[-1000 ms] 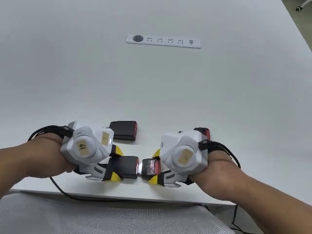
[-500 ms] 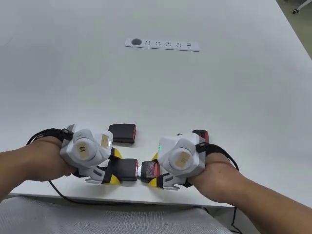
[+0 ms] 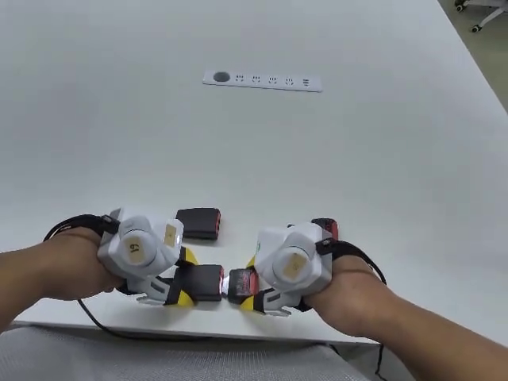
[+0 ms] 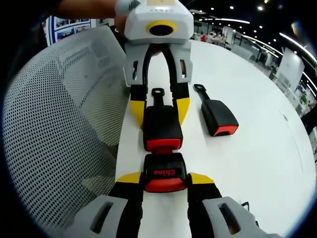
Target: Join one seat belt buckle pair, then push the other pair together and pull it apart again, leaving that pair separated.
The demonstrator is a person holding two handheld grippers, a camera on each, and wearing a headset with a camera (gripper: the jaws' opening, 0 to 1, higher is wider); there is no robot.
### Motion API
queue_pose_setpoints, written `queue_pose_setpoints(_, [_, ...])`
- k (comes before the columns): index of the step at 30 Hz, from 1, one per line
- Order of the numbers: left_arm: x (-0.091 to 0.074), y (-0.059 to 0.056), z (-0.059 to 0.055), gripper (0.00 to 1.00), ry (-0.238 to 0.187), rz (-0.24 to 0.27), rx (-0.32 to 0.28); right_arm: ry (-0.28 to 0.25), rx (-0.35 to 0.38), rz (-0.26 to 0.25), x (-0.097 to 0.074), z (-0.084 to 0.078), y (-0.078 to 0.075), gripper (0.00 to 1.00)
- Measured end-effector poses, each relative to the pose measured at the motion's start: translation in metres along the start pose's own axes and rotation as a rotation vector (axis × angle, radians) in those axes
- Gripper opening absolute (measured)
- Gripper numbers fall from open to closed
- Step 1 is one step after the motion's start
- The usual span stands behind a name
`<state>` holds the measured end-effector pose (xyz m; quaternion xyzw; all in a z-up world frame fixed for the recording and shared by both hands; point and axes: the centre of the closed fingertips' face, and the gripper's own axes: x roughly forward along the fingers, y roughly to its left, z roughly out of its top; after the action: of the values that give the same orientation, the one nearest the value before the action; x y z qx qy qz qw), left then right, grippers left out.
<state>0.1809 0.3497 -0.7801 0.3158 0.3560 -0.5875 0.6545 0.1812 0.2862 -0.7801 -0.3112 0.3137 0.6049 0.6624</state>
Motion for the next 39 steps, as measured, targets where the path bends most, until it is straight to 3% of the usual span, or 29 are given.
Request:
queue_pose_setpoints(15, [0.000, 0.001, -0.002, 0.33, 0.002, 0.002, 0.001, 0.002, 0.009, -0.006, 0.000, 0.000, 0.001, 0.31])
queue_pose_setpoints(23, [0.000, 0.000, 0.000, 0.34, 0.005, 0.018, -0.007, -0.025, 0.013, 0.000, 0.000, 0.001, 0.002, 0.32])
queue_pose_setpoints(27, [-0.004, 0.000, -0.007, 0.35, 0.042, 0.016, -0.027, -0.027, 0.007, 0.007, 0.000, 0.001, 0.003, 0.34])
queue_pose_setpoints(29, [-0.009, 0.003, -0.007, 0.38, 0.040, 0.031, -0.025, -0.036, 0.009, -0.011, -0.003, 0.003, 0.000, 0.39])
queue_pose_setpoints(30, [-0.013, 0.006, -0.004, 0.40, 0.012, 0.045, -0.059, -0.043, 0.004, -0.015, -0.006, 0.004, -0.001, 0.40])
queue_pose_setpoints(32, [-0.021, 0.009, -0.001, 0.42, -0.005, 0.056, -0.069, -0.062, 0.029, -0.002, -0.012, 0.007, 0.001, 0.36])
queue_pose_setpoints(36, [-0.036, 0.010, 0.017, 0.42, -0.037, 0.062, -0.096, -0.080, 0.047, -0.006, -0.027, 0.008, -0.004, 0.35])
queue_pose_setpoints(39, [-0.041, 0.019, 0.024, 0.42, -0.046, 0.073, -0.077, -0.097, 0.041, -0.023, -0.044, 0.011, -0.011, 0.33])
